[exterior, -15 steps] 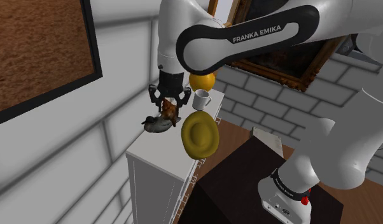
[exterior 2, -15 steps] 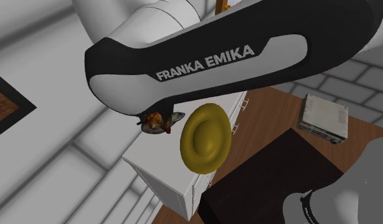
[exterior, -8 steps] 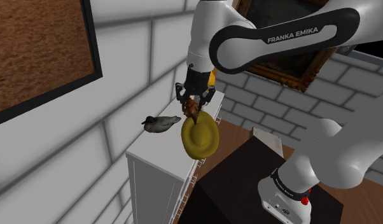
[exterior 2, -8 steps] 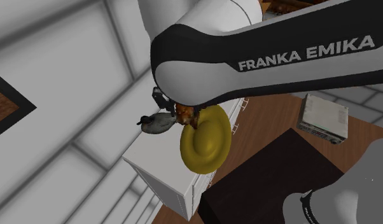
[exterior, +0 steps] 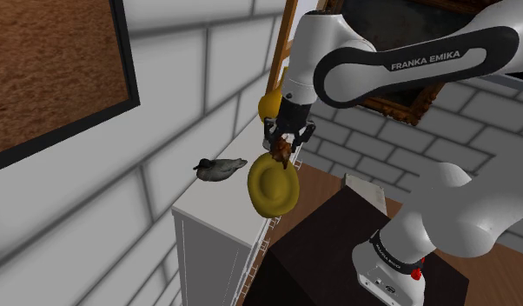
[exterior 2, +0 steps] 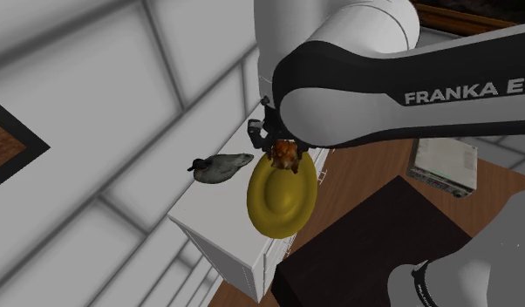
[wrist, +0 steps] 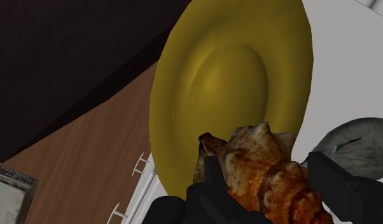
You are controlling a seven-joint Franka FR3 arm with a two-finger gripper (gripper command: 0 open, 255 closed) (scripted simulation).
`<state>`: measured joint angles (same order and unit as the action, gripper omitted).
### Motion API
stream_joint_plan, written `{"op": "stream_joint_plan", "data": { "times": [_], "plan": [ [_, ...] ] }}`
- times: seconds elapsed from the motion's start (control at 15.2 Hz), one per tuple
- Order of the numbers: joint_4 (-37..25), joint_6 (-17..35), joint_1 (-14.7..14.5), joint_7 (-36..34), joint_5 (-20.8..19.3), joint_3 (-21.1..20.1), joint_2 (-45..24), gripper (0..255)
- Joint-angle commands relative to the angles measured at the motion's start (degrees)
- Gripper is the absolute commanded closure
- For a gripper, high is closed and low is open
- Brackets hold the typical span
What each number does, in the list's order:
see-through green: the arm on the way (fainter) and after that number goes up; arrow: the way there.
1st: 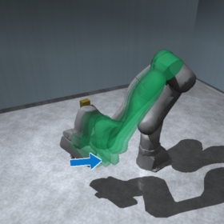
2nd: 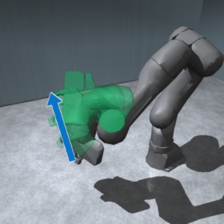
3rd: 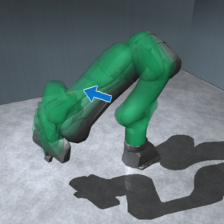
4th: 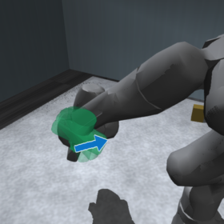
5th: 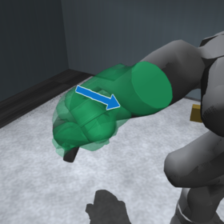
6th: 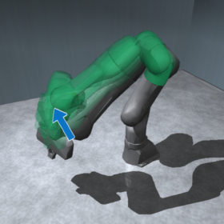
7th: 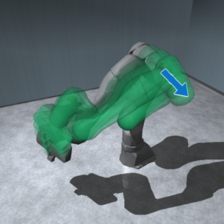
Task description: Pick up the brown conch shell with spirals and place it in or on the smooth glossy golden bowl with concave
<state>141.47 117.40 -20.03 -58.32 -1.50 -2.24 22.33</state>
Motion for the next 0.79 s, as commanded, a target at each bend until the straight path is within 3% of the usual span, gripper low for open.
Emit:
{"op": "stream_joint_plan", "data": {
  "times": [0.0,0.73],
  "plan": [
    [1.2,1.7,0.0,0.0,0.0,0.0,-0.5,255],
    [6.4,11.8,0.1,-0.6,-0.4,-0.1,-5.4,255]
  ]
}}
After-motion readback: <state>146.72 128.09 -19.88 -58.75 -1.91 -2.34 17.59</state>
